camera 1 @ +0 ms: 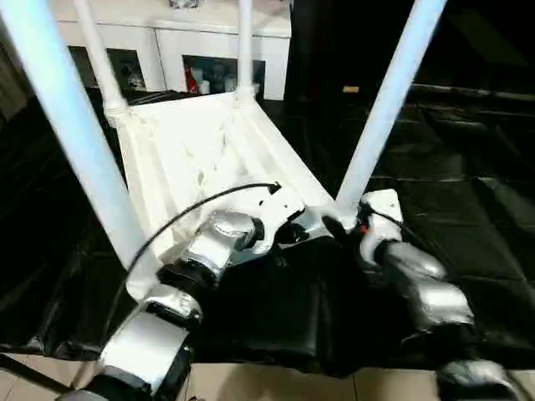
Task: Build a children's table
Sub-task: Rotate leg to tighten
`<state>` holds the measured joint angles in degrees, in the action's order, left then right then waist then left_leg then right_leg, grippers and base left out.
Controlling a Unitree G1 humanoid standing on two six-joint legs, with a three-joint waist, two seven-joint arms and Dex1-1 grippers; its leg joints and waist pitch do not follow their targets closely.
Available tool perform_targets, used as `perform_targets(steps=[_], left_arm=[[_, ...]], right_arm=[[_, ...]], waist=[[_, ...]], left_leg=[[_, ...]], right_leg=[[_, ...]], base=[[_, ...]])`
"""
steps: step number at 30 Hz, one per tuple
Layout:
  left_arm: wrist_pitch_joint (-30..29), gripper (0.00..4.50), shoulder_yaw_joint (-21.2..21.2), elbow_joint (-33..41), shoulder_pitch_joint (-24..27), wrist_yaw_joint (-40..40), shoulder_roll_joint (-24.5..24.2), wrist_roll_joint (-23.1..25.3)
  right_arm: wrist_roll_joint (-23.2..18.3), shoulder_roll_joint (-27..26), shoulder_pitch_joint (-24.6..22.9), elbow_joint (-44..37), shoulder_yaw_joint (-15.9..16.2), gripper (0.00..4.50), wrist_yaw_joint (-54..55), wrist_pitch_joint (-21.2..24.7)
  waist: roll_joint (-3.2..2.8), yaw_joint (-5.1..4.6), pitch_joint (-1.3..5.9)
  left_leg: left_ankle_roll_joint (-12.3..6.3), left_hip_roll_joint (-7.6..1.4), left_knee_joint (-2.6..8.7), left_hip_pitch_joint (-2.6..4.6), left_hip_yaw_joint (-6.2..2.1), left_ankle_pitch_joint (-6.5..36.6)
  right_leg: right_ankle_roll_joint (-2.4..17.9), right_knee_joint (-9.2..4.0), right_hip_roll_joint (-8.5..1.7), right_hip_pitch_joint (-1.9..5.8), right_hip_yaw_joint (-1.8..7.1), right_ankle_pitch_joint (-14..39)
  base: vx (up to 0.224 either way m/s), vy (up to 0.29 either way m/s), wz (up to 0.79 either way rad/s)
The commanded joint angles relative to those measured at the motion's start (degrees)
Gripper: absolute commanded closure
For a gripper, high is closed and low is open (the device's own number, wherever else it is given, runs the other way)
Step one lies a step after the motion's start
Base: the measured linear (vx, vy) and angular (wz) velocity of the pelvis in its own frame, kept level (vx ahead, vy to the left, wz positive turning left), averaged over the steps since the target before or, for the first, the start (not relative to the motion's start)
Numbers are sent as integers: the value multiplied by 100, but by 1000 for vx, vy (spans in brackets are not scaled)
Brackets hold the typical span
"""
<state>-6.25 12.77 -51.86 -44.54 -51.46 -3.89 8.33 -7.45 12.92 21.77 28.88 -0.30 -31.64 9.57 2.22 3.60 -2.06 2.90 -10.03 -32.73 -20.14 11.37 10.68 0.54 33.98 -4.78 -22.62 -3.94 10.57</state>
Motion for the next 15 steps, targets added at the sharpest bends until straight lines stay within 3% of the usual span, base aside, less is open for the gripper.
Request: perform_targets(steps=[1, 5, 9, 12, 15], left_arm=[[285, 450, 171, 164, 177, -645, 88, -304], [339, 450, 228, 512, 399, -1453, -136, -525], [228, 450, 309, 816, 589, -2073, -399, -639], [91, 450, 317, 1017, 697, -2480, -596, -756], [63, 450, 305, 1066, 719, -2557, -669, -770]], right_arm=[[-93, 68, -121, -109, 441, 71, -756, 6], [-117, 490, -219, -262, 383, 71, -1265, -141], [-272, 778, -322, -528, 321, 71, -1731, -117], [-329, 1027, -437, -766, 467, 71, -2198, -78], [-237, 1117, -474, -770, 587, 71, -2321, -114]], waist=[[100, 46, 246], [90, 44, 236], [84, 103, 254], [110, 150, 263], [112, 150, 248]], left_leg=[[-544, -326, 352, -17, -157, 1257], [-492, -341, 364, 1, -166, 1336], [-539, -368, 350, 28, -142, 1215], [-593, -365, 343, -16, -136, 995], [-579, -349, 336, -17, -131, 1055]], right_leg=[[973, -504, -445, 253, 279, 1783], [989, -526, -458, 226, 274, 2088], [1131, -474, -444, 209, 295, 1694], [1191, -420, -450, 243, 286, 1332], [1138, -445, -459, 235, 280, 1582]], base=[[0, 0, 0], [0, 0, 0], [0, 0, 0], [0, 0, 0], [0, 0, 0]])
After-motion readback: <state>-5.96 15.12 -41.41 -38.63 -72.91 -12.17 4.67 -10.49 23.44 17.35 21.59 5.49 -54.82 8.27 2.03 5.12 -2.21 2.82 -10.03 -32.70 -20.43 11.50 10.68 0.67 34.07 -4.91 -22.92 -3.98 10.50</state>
